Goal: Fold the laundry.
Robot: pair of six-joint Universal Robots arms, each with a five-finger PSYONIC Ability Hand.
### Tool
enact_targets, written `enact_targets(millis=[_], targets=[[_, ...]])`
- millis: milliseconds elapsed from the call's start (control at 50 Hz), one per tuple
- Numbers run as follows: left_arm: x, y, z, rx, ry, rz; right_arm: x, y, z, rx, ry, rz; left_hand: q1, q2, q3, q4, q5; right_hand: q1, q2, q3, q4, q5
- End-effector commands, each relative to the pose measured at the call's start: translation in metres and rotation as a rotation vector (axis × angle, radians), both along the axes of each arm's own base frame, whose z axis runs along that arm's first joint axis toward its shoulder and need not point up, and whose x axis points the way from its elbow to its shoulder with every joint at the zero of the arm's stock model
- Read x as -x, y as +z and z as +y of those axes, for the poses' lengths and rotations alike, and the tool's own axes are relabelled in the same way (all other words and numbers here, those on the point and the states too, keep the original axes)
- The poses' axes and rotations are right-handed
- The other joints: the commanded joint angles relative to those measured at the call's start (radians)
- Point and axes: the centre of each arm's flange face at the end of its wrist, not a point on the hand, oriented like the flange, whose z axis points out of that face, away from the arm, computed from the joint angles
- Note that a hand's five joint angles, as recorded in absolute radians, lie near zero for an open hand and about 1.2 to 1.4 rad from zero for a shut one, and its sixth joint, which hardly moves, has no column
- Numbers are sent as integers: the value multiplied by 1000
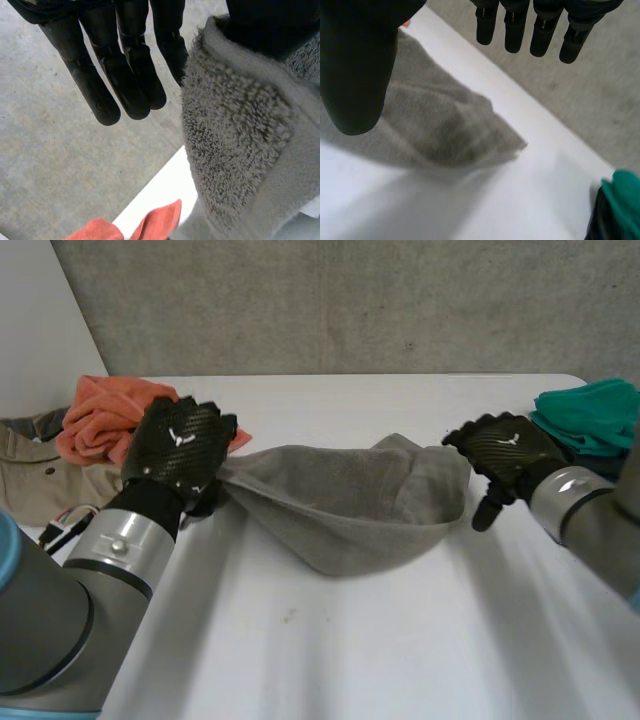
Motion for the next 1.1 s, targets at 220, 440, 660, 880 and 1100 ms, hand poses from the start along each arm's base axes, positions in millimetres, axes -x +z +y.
enact_targets(millis=[220, 440, 660, 880, 1100], targets=[[12, 64, 5, -19, -53, 150, 12, -56, -20, -137, 73, -72, 234, 197, 201, 195, 242, 22, 48, 51, 43, 71], [18, 117, 16, 59, -96, 234, -21, -93, -44, -44, 40, -150, 234, 197, 201, 195, 242, 133, 159, 162, 154, 182], [9, 145, 32, 91, -112, 294, -32, -96, -77, 70, -39, -151, 234, 197, 201, 195, 242, 1116, 1142, 1145, 1137, 1165], [-29, 151, 12, 134, 27, 283, 12, 23, -81, 294, -88, -182, 234, 197, 201, 195, 242, 1116, 1142, 1145, 1137, 1165], [-65, 114, -30, 18, 151, 196, 53, 153, -13, 455, -45, -78, 234, 197, 201, 195, 242, 1116, 1142, 1145, 1137, 1165]])
